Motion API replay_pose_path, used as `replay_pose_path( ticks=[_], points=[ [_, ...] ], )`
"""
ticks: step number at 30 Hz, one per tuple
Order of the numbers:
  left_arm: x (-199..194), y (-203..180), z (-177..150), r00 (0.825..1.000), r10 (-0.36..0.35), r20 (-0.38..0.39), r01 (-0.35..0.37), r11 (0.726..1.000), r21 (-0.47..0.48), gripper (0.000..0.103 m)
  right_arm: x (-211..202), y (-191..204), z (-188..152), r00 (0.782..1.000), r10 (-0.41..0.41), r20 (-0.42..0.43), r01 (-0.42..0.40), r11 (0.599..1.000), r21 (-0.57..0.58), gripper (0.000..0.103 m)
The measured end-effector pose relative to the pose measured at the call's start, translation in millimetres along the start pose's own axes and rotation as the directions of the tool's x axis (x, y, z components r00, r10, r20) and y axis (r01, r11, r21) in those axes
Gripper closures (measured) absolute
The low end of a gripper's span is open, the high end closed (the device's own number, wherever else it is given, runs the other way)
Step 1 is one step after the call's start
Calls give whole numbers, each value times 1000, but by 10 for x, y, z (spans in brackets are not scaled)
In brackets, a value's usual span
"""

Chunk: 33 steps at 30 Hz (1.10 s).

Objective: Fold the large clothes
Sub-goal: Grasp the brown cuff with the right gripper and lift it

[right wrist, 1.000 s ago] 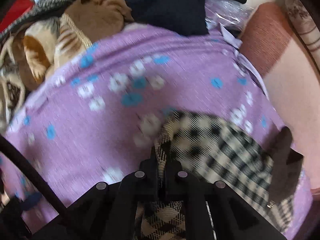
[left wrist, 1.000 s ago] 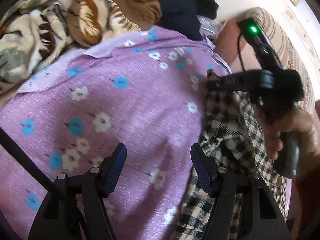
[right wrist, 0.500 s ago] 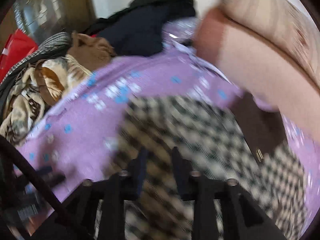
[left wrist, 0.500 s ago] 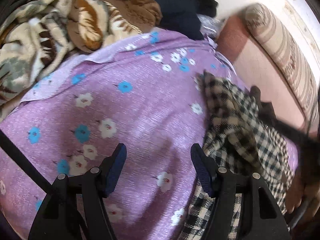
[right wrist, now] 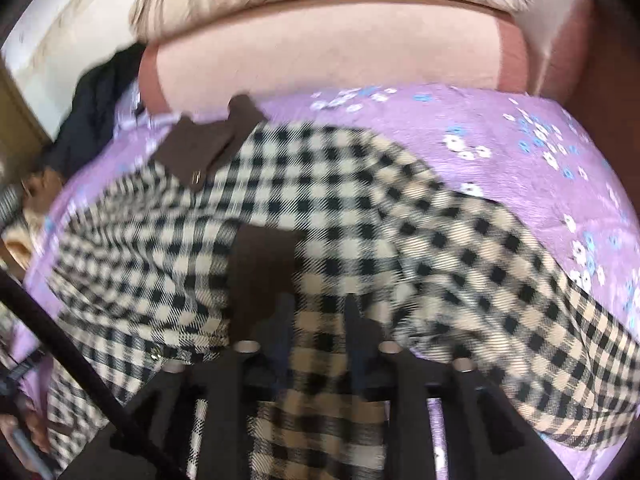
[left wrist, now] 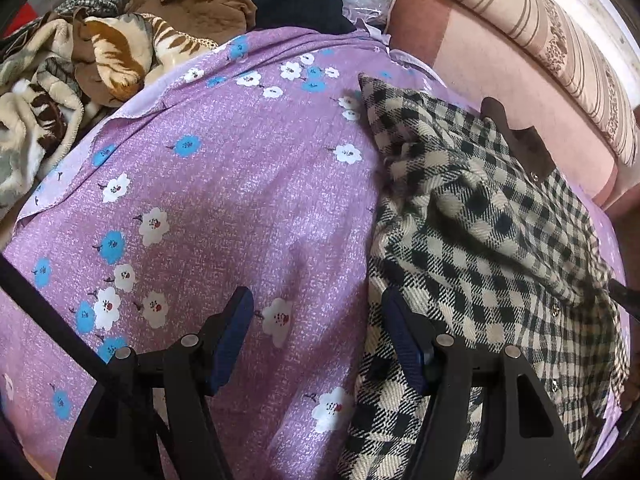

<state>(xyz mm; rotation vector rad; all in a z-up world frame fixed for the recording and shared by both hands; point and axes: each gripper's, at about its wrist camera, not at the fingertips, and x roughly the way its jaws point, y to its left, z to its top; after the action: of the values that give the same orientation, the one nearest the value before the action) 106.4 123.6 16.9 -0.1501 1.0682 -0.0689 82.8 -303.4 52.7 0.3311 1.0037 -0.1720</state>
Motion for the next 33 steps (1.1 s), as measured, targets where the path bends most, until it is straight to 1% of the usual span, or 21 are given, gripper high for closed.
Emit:
replay_pose_path(
  ticks=[1, 2, 5, 7, 9, 10, 11, 14, 17, 20, 22, 23, 26, 28, 29, 31, 33],
  points=[
    [1, -18, 0, 1000, -2, 1, 2, 1000, 4, 38, 4, -14, 14, 1000, 16, 2, -16, 1000, 9, 54],
    [8, -39, -1, 1000, -3, 1, 3, 1000, 7, 38, 25, -20, 25, 999, 34, 1, -34, 999, 12, 50],
    [15, -129, -16, 1000, 11, 8, -11, 999, 35, 38, 163, 62, 23, 999, 41, -17, -41, 999, 4, 49],
    [23, -199, -30, 1000, 18, 11, -19, 998, 61, 38, 297, 176, -4, 997, 62, -36, -62, 998, -11, 49],
    [42, -255, -35, 999, 31, 14, -32, 996, 81, 38, 451, 332, -25, 996, 65, -66, -69, 996, -49, 51],
    [43, -274, -46, 999, 39, 17, -41, 995, 90, 38, 504, 376, -37, 995, 59, -75, -64, 996, -68, 70],
    [41, -277, -54, 999, 45, 18, -46, 994, 97, 38, 544, 442, -36, 995, 46, -87, -53, 995, -88, 96],
    [42, -284, -60, 998, 57, 20, -58, 992, 108, 38, 494, 468, -6, 999, 13, -50, -18, 995, -102, 96],
    [58, -305, -76, 996, 89, 22, -91, 988, 128, 38, 475, 342, 38, 995, -92, -30, 90, 993, -76, 97],
    [74, -336, -101, 992, 122, 37, -126, 979, 157, 38, 553, 194, 29, 988, -148, -39, 147, 989, -28, 97],
    [77, -345, -112, 990, 133, 44, -138, 976, 166, 37, 631, 185, -7, 988, -148, -52, 147, 989, -25, 96],
    [82, -344, -108, 990, 136, 45, -142, 976, 166, 36, 637, 201, -18, 987, -156, -39, 155, 988, -28, 96],
    [100, -336, -99, 986, 159, 48, -165, 974, 158, 28, 638, 228, -19, 986, -163, -31, 162, 986, -28, 93],
    [109, -311, -94, 984, 171, 51, -176, 973, 146, 21, 572, 154, -28, 988, -148, -36, 148, 989, -5, 87],
    [109, -293, -93, 985, 165, 51, -171, 975, 140, 20, 488, 66, -51, 991, -128, -43, 129, 991, 26, 87],
    [100, -268, -93, 987, 154, 52, -160, 978, 137, 20, 247, -169, -129, 995, -99, -22, 100, 992, 80, 87],
    [80, -260, -112, 987, 149, 52, -155, 978, 140, 20, -42, -425, -241, 995, -102, -1, 102, 988, 112, 81]
  ],
)
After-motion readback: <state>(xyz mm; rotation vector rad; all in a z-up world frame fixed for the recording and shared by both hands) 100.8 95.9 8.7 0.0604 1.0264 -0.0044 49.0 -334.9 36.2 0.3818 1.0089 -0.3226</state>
